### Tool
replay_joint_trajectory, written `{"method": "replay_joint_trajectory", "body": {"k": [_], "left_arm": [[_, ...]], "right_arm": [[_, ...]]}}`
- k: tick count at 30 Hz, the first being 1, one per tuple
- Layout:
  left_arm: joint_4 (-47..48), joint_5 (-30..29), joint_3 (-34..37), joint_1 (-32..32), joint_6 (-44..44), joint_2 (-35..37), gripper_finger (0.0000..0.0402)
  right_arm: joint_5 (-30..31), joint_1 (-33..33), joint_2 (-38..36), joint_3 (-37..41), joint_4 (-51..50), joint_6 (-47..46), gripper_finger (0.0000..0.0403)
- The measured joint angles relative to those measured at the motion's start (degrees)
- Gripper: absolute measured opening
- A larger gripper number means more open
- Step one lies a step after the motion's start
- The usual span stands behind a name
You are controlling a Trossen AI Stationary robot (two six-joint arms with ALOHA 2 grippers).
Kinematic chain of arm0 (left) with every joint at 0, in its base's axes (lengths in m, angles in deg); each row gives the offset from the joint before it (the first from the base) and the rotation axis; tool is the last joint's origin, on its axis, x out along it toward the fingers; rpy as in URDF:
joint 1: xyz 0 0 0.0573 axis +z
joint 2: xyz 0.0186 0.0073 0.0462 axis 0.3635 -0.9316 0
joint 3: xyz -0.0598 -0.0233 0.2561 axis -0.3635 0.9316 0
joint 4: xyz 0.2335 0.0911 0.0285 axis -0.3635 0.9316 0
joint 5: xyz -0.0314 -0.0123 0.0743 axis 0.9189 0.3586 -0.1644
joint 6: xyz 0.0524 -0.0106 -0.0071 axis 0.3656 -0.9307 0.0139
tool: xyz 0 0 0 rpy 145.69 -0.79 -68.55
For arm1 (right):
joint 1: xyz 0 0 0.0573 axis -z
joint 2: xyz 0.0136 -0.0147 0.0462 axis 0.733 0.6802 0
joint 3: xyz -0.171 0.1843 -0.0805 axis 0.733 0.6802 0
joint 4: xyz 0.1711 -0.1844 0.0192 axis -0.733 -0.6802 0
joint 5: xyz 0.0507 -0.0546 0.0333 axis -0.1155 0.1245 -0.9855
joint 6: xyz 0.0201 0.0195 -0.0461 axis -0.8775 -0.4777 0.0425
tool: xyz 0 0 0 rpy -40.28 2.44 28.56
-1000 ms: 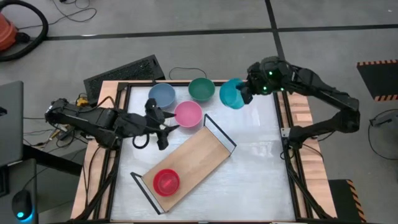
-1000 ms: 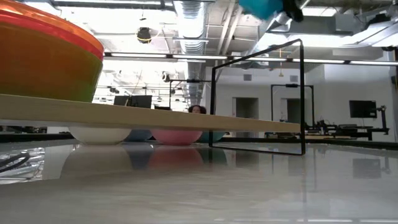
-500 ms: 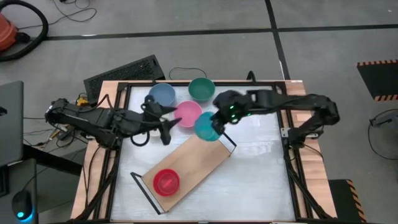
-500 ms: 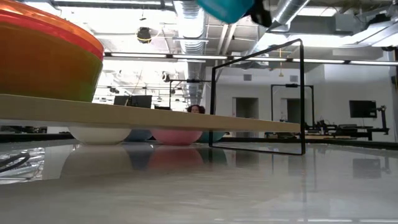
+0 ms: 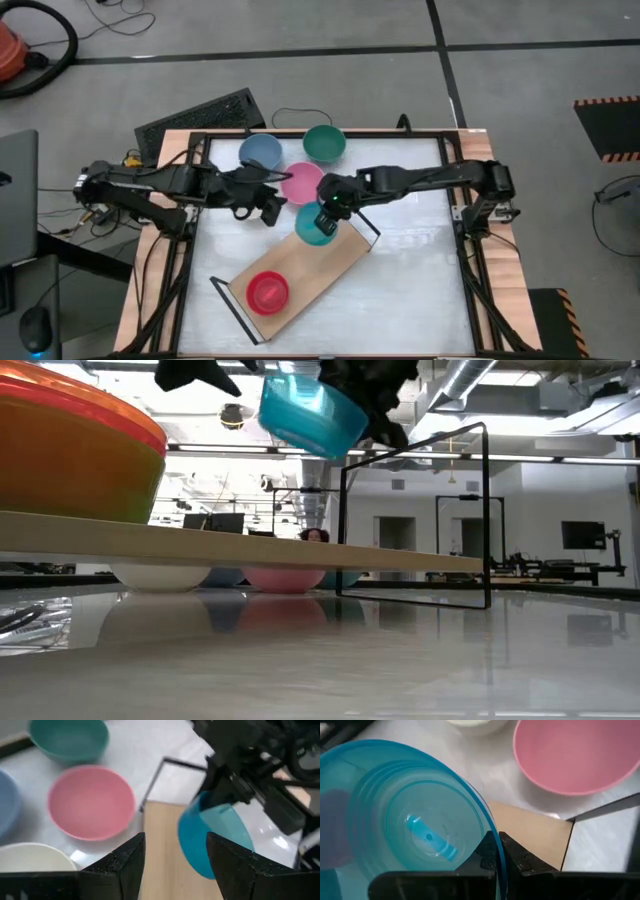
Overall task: Place and stack bowls onto a shelf
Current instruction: Stack the transparent blue bowl on the top transparent orange bowl
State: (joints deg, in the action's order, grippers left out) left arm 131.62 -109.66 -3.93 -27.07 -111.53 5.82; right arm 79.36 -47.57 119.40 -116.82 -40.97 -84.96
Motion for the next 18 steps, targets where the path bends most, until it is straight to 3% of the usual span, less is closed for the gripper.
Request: {"method": "replay_joint_trajectory", "body": {"k": [11, 18], "left_arm": [[-1.1, 7.0, 0.0, 0.8, -1.6, -7.1, 0.0194], [-0.4, 9.8, 0.0, 0.8, -3.0, -7.5, 0.0194]], "right_arm": [[-0.9, 0.0, 6.2, -10.1, -4.7, 2.5, 0.0023], [-0.9, 0.0, 6.5, -11.0, -6.4, 3.7, 0.0023]]}}
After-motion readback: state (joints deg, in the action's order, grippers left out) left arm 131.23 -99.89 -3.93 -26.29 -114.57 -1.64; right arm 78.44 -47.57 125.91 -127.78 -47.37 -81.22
